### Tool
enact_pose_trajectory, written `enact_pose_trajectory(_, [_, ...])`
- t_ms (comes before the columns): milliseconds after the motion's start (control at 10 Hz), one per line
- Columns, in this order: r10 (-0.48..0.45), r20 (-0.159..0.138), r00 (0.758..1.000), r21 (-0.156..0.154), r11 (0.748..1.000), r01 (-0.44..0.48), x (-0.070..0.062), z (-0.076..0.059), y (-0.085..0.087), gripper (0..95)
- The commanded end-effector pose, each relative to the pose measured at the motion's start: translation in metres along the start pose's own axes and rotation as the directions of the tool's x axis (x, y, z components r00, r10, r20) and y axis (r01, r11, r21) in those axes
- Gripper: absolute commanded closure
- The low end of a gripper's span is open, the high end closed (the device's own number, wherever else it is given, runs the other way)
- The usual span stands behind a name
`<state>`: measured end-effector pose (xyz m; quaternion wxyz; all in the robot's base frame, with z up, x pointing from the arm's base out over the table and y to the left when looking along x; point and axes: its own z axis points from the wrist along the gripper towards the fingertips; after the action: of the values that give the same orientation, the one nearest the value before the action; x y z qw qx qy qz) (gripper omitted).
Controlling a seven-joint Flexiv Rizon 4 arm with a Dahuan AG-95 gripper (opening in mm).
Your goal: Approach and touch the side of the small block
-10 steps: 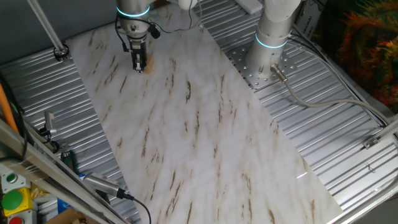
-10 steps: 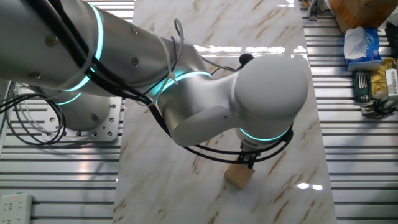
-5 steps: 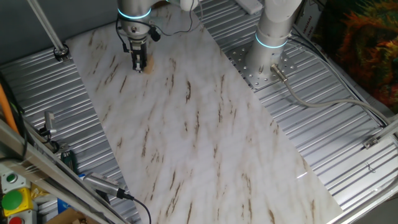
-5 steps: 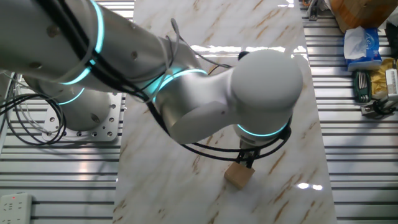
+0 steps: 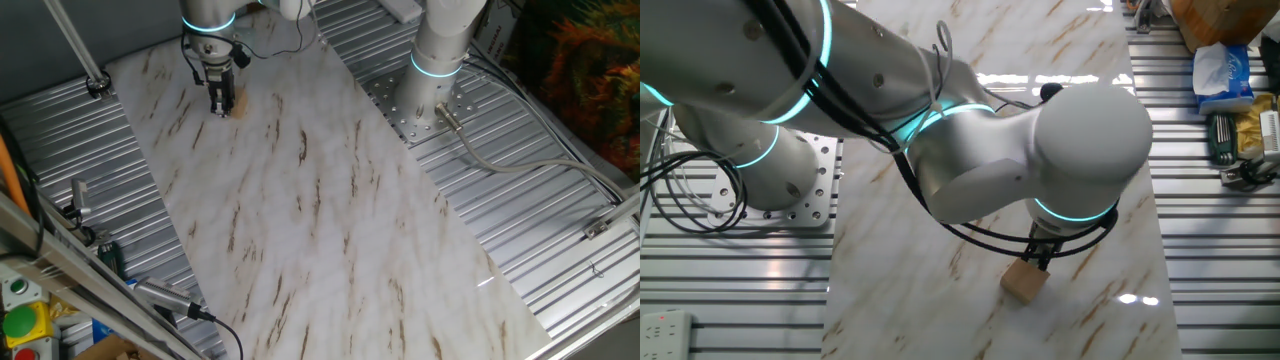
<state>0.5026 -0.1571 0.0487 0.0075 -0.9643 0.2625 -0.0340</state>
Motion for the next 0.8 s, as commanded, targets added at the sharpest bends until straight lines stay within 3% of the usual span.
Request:
enact_pose_trajectory(100, [-0.025, 0.077, 0.997, -0.052, 0.998, 0.029, 0.0003, 0.0005, -0.0010, 95.0])
enact_pose_trajectory(200, [-0.035, 0.104, 0.994, -0.062, 0.997, 0.041, 0.0003, 0.0005, -0.0010, 95.0])
enact_pose_trajectory(300, [-0.035, 0.108, 0.994, -0.062, 0.997, 0.041, 0.0003, 0.0005, -0.0010, 95.0])
enact_pose_trajectory(600, [-0.025, 0.081, 0.996, -0.063, 0.998, 0.030, 0.0003, 0.0005, -0.0010, 95.0])
enact_pose_trajectory(800, [-0.017, 0.098, 0.995, -0.036, 0.999, 0.021, 0.0003, 0.0005, -0.0010, 95.0])
